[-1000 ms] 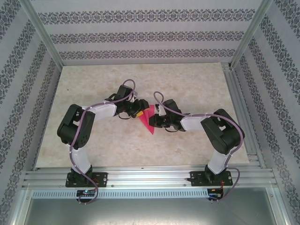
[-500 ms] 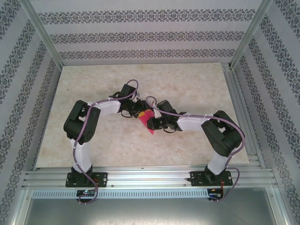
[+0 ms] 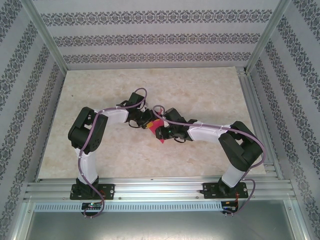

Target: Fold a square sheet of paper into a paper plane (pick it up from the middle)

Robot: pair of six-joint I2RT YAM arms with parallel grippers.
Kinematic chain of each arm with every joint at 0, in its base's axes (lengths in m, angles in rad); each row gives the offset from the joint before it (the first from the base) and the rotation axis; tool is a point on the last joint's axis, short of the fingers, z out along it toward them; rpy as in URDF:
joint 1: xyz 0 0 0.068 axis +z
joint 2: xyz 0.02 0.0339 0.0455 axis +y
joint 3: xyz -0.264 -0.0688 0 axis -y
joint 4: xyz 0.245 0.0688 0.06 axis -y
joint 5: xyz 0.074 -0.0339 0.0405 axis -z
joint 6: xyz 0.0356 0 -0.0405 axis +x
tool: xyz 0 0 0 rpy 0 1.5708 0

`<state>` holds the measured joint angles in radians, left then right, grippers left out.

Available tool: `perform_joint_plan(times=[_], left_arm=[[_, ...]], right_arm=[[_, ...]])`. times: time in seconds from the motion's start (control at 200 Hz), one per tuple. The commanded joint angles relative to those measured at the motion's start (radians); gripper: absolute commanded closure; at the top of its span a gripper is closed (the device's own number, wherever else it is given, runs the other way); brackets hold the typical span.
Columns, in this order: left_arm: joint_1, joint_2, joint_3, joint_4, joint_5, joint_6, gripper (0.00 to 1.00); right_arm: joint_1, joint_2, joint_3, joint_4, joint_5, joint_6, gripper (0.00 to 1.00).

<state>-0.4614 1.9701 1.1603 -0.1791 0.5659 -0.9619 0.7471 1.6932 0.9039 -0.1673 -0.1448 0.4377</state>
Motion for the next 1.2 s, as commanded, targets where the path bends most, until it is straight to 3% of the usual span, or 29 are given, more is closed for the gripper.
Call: perform_joint_plan(times=[0.0,0.365,0.57,0.724,0.889,1.079,1.199], left_arm=[[-0.014,-0.049,-0.014,0.046,-0.017,-0.023,0.45],[-0.015,-0.059,-0.014,0.038,-0.021,-0.015,0.46],[-0.014,-0.060,-0.017,0.044,-0.017,-0.018,0.47],[-0.014,-0.063,-0.018,0.040,-0.021,-0.015,0.47],[-0.014,-0.069,-0.025,0.038,-0.036,-0.012,0.47],[-0.013,-0.073,-0.027,0.033,-0.039,-0.009,0.47],[-0.013,-0.079,-0.034,0.032,-0.049,-0.008,0.48]], right_arm=[[0.033,-0.010,0.053,-0.102,0.159,-0.033,0.65],[0.043,0.009,0.076,-0.158,0.198,-0.006,0.74],[0.049,0.042,0.102,-0.157,0.173,0.005,0.74],[0.049,0.051,0.106,-0.149,0.166,0.009,0.89],[0.041,0.045,0.098,-0.126,0.119,0.005,0.88],[0.025,0.059,0.115,-0.144,0.065,0.000,0.77],[0.022,0.035,0.112,-0.144,0.064,0.005,0.82]])
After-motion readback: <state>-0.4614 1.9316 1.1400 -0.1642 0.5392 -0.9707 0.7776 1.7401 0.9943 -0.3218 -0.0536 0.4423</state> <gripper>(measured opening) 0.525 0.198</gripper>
